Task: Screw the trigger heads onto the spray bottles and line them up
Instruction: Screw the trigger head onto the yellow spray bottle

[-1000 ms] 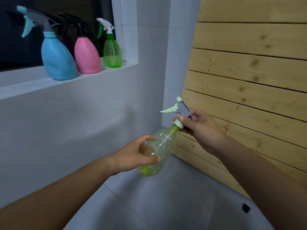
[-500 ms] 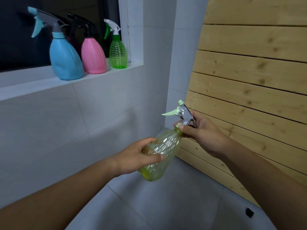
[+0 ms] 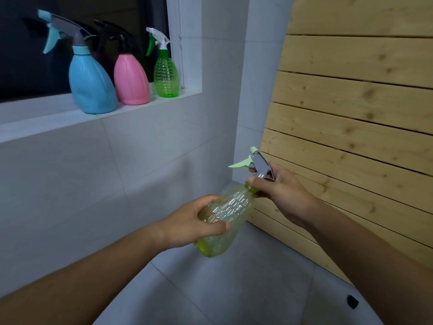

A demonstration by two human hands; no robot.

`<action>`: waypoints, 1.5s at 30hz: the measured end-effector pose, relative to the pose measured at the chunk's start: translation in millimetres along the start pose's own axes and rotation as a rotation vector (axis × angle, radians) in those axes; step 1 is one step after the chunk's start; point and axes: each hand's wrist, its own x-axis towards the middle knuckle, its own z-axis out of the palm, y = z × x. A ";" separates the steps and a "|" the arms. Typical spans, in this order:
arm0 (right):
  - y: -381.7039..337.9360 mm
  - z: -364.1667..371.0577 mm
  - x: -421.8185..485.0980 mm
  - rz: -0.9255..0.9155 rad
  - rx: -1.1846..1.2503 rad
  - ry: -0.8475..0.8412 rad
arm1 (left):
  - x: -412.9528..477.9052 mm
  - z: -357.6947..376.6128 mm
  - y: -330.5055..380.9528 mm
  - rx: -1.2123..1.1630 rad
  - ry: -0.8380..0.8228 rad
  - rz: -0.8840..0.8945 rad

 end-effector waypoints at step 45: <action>-9.9 -0.5 2.2 0.058 0.390 -0.097 | 1.5 3.1 11.8 -0.002 0.059 -0.040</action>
